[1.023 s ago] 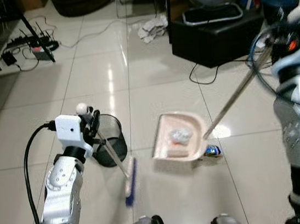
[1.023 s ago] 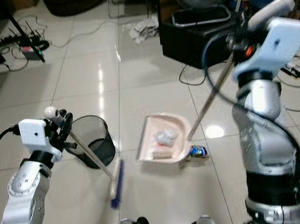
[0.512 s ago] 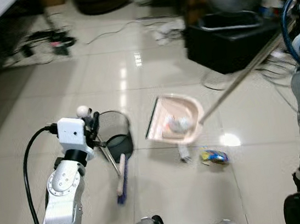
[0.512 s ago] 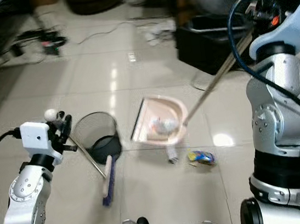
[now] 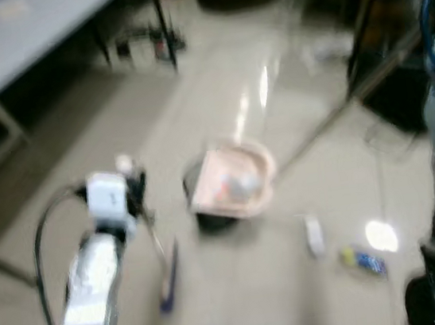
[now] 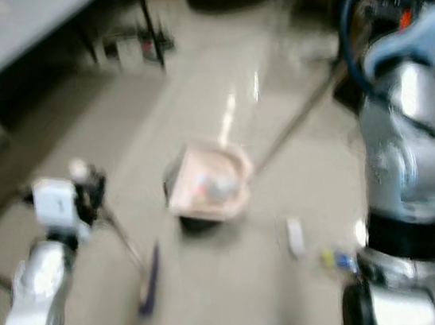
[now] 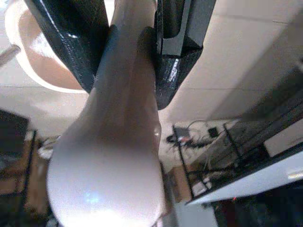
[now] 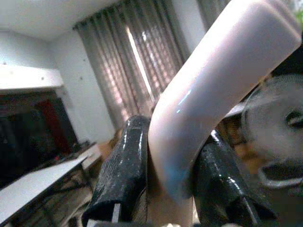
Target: Sweep floor
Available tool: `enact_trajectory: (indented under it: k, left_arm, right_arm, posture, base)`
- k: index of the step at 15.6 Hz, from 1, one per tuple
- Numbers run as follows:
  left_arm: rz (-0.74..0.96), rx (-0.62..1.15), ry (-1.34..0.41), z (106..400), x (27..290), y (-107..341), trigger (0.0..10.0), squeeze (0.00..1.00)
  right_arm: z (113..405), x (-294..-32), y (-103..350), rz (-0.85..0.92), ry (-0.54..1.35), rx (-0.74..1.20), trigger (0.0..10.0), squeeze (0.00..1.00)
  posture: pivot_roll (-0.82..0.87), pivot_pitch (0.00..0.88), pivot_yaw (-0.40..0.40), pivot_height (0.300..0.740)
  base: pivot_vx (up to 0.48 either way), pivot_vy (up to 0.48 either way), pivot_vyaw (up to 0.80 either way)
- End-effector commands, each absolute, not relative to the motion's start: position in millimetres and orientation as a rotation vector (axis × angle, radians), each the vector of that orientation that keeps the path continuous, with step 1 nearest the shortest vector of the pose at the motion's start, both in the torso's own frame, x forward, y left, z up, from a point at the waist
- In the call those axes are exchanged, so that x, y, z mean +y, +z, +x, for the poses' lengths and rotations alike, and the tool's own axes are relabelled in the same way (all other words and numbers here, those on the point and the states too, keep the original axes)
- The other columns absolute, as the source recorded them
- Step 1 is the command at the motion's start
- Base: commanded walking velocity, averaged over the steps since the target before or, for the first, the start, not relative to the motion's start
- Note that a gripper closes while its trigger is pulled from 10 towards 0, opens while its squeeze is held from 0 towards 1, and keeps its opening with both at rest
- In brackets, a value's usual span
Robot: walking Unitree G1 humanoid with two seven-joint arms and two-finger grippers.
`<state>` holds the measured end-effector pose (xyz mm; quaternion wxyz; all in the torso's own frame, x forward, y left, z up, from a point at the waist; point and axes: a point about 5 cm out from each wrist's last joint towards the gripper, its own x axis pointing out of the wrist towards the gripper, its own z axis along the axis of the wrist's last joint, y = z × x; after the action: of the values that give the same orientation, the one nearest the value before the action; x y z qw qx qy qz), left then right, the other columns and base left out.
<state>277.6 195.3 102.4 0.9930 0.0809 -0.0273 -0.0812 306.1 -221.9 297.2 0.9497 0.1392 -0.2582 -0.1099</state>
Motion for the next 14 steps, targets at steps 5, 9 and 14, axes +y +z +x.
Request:
enact_trajectory:
  k: [5, 9, 14]
  left_arm:
    - [0.178, -0.1, -0.181, 279.2, 191.3, 112.2, 10.0, 0.0]
    - [0.178, -0.098, -0.197, 279.6, 186.5, 110.9, 10.0, 0.0]
    - [0.175, -0.099, -0.209, 279.8, 184.9, 110.4, 10.0, 0.0]
  right_arm:
    - [297.8, -234.9, 302.9, 0.316, -0.282, -0.575, 10.0, 0.0]
    - [295.8, -234.4, 302.3, 0.313, -0.281, -0.575, 10.0, 0.0]
    - [294.6, -233.9, 303.4, 0.307, -0.277, -0.576, 10.0, 0.0]
  posture:
    - [-0.02, 0.042, 0.089, 0.74]
    - [-0.03, 0.036, 0.093, 0.74]
    - [-0.03, 0.04, 0.093, 0.74]
  base:
    - [0.299, 0.0, 0.26]
    - [0.301, 0.0, 0.0]
    - [0.297, 0.0, 0.0]
